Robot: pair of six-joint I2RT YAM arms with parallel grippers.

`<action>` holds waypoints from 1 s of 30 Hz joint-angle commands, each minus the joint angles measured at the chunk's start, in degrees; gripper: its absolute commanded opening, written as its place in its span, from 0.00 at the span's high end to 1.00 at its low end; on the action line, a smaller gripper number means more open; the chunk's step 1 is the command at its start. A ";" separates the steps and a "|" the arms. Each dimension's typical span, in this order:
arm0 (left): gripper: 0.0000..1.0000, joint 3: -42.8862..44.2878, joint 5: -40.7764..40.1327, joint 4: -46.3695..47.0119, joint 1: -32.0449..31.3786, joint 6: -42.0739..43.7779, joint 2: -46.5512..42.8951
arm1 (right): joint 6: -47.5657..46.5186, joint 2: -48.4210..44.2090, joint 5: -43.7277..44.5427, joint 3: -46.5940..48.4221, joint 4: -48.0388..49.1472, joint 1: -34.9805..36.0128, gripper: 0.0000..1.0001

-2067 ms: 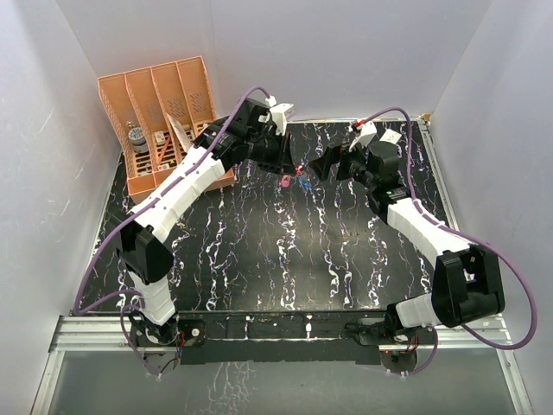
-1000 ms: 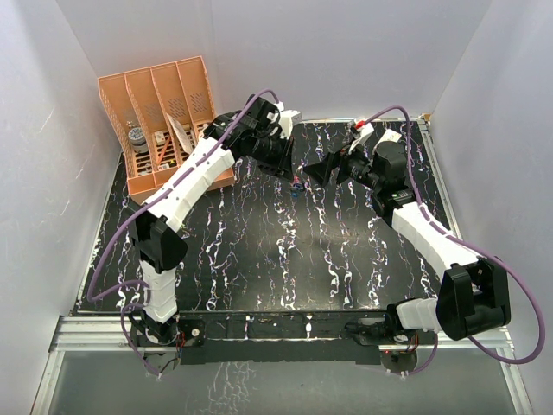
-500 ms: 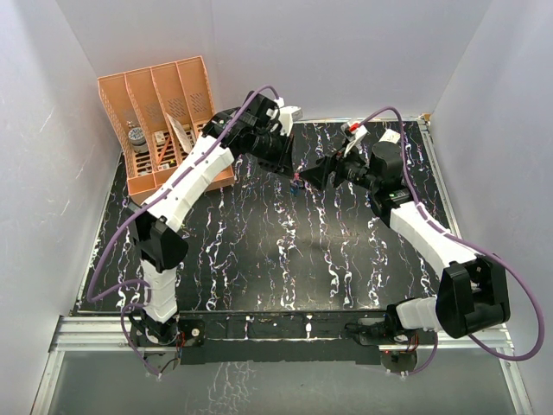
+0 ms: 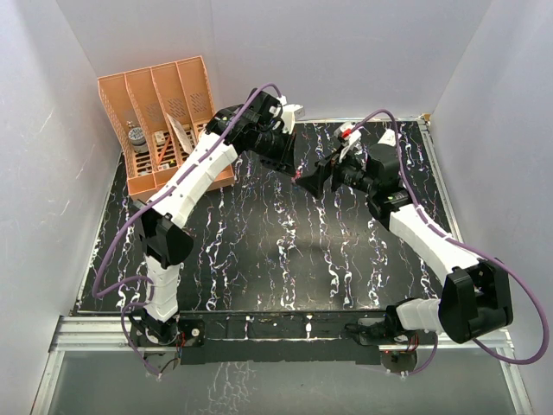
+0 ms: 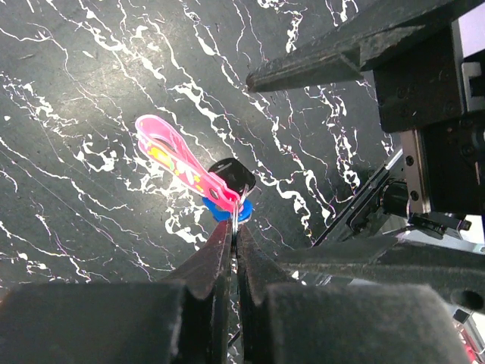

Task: Put the keys on the keyring

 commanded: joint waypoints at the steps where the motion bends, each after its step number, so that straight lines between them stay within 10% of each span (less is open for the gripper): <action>1: 1.00 2.05 0.74 -1.22 -0.18 -0.97 -1.07 | -2.62 -0.11 1.97 -0.03 0.87 2.27 0.05; 30: 1.00 -1.66 1.32 -2.73 -0.45 -2.06 -5.30 | -0.47 6.73 12.55 0.52 5.10 1.46 0.05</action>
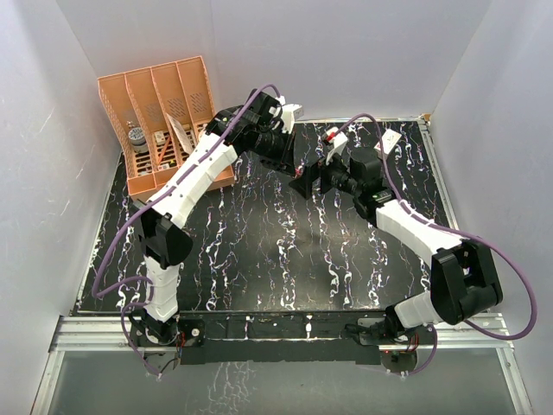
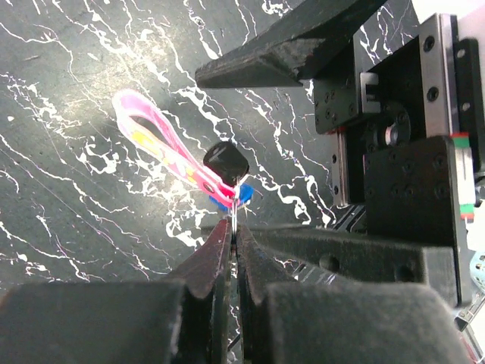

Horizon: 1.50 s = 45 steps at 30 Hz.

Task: Put the keys on the keyring

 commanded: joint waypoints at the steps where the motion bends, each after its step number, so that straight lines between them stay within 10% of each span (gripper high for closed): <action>1: 1.00 -0.49 1.93 -4.08 -0.45 -1.18 -5.11 | -0.12 0.05 2.84 0.67 3.24 -3.23 0.05; 29: 1.00 -0.75 1.14 -7.77 -0.62 -0.91 -3.29 | 1.42 -5.04 8.42 0.74 -0.24 -7.65 0.03; 45: 1.00 2.15 1.55 -7.26 -0.87 0.90 -0.77 | 4.21 -5.13 -17.49 0.83 6.87 -7.83 0.33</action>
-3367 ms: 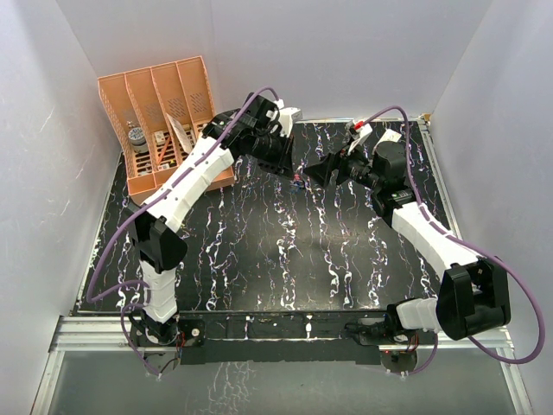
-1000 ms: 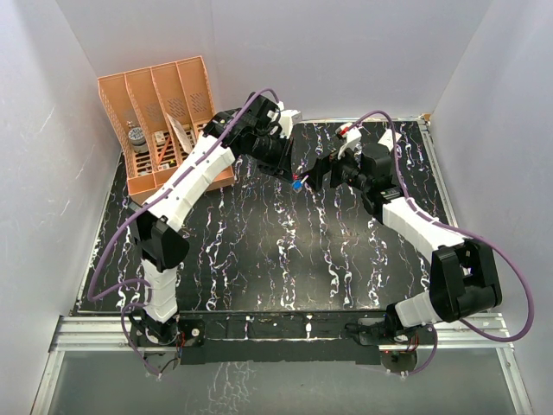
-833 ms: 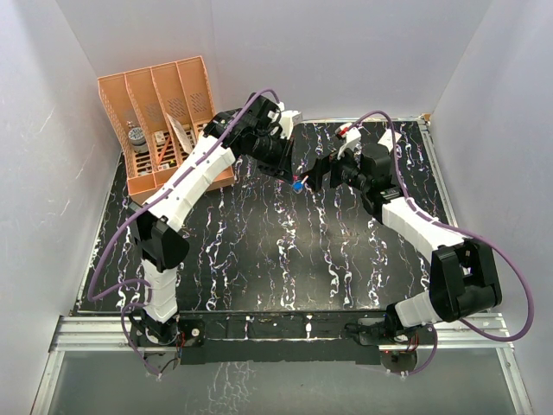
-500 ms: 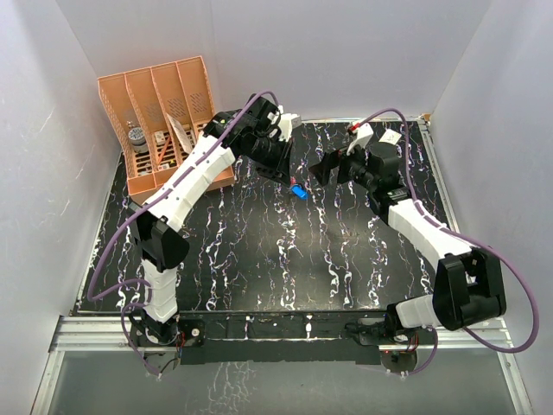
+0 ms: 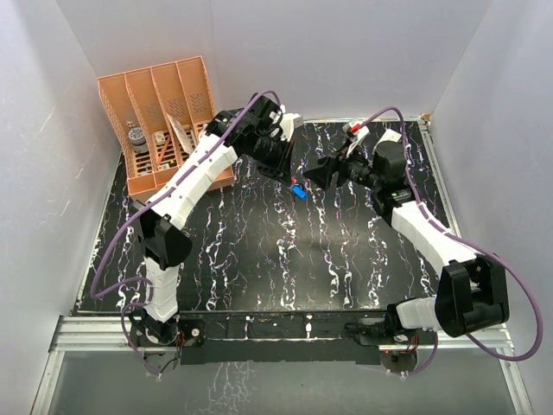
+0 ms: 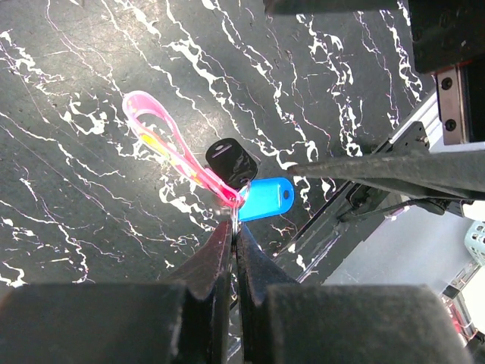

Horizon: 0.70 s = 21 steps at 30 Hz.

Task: Put the keys on the keyring

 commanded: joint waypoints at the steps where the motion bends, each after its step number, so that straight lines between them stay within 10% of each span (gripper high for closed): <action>1: 1.00 2.46 0.89 -1.26 -0.49 -0.09 -0.08 | 1.88 0.12 -6.88 0.87 5.59 0.03 0.37; 6: 1.00 2.39 1.12 -1.22 -0.62 0.12 -0.06 | 3.17 1.75 -9.00 1.88 5.79 0.09 0.52; 21: 1.00 2.44 2.11 -0.47 -0.89 0.21 0.25 | 3.30 3.27 -10.34 3.02 5.59 2.65 0.53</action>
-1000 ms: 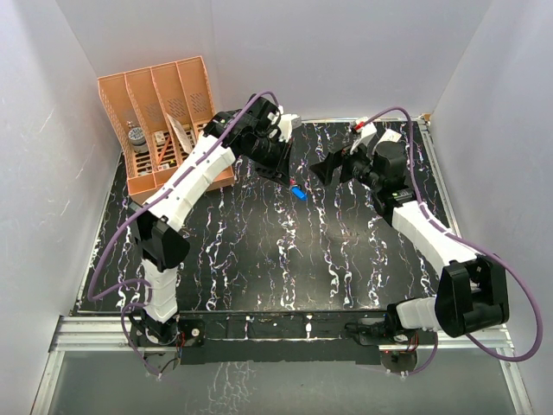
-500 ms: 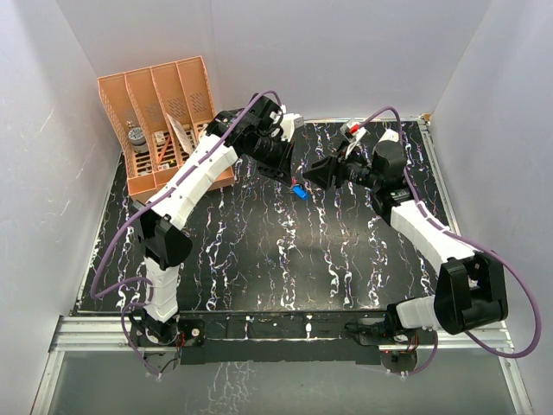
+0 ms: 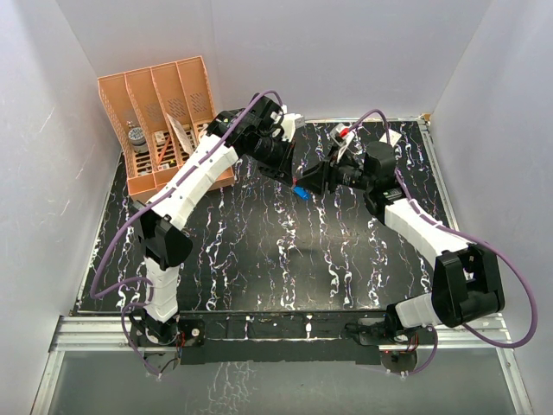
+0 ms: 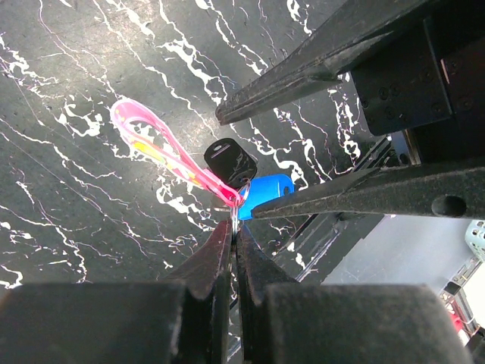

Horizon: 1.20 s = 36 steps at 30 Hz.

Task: Put the keys on the keyring

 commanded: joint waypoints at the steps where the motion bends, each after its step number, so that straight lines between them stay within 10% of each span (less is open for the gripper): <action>1: 1.00 2.22 1.89 -0.52 -0.51 -0.20 0.22 | 0.42 -0.36 -0.57 2.91 3.28 0.68 0.53; 13: 1.00 2.24 3.07 -0.51 -1.26 -0.07 0.11 | 0.37 1.27 -0.28 3.96 3.32 1.63 0.60; 27: 1.00 1.97 1.86 0.40 -1.41 -0.10 -0.33 | -0.67 1.33 -0.57 4.15 2.10 1.85 1.00; 36: 1.00 -0.96 -1.21 4.87 -1.40 -1.98 -2.66 | 1.61 0.72 0.41 2.31 5.42 1.85 1.00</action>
